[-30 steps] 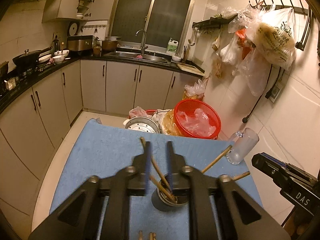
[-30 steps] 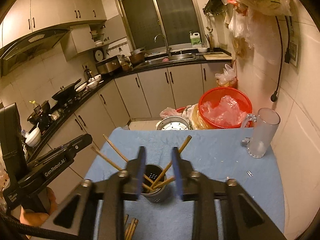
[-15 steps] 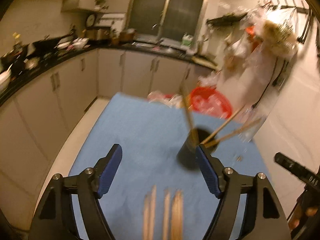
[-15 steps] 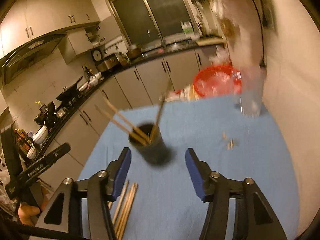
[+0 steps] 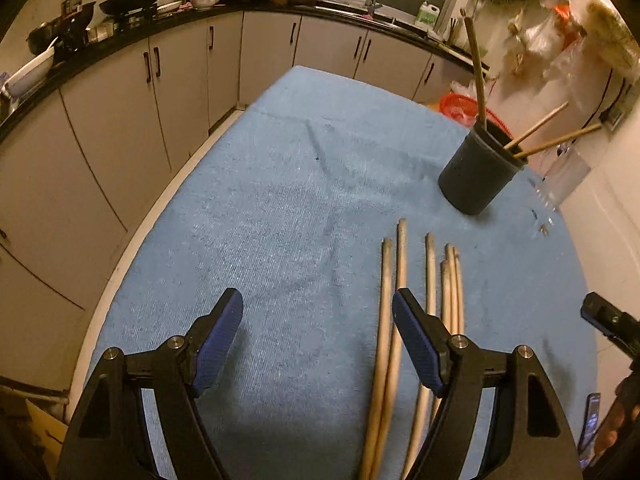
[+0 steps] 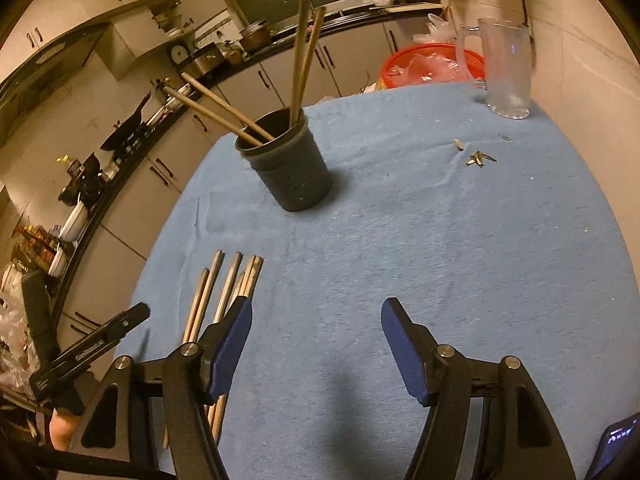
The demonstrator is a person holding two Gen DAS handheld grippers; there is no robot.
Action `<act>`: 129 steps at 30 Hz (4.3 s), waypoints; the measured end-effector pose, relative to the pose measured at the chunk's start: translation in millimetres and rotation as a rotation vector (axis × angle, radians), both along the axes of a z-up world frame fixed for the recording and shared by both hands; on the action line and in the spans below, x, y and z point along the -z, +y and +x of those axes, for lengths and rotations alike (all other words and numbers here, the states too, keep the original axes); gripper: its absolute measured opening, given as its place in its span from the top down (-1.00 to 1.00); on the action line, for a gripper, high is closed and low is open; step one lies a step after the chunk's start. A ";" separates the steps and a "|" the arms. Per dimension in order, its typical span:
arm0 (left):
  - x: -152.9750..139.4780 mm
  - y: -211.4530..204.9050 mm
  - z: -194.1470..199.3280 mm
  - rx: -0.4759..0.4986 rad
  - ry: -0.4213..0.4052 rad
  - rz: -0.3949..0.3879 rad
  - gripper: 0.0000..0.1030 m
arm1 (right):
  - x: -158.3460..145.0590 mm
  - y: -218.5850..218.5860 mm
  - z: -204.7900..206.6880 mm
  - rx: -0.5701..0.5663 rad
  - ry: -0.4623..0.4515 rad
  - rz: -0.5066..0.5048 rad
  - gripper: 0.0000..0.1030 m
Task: Organize utensils
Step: 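Move both open grippers back to the remaining chopsticks, then close the left gripper on a chopstick while the right gripper grasps another chopstick, then lift the left gripper's chopstick into the black holder while the right gripper inserts its chopstick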
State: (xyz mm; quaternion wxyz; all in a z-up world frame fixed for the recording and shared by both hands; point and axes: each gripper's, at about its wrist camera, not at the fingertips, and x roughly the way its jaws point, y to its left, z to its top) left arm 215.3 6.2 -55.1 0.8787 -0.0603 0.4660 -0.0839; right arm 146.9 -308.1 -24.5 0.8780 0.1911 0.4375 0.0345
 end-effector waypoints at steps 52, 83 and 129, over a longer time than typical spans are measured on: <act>19.7 -51.2 79.4 0.176 0.168 -0.025 0.86 | 69.0 83.2 132.4 -0.136 0.384 -0.173 0.84; 31.9 -70.8 88.6 0.189 0.238 0.008 0.86 | 70.6 65.3 134.8 -0.134 0.378 -0.154 0.85; -112.9 -67.1 65.1 0.244 -0.134 -0.076 0.87 | -92.0 32.3 52.0 -0.117 -0.097 -0.085 0.86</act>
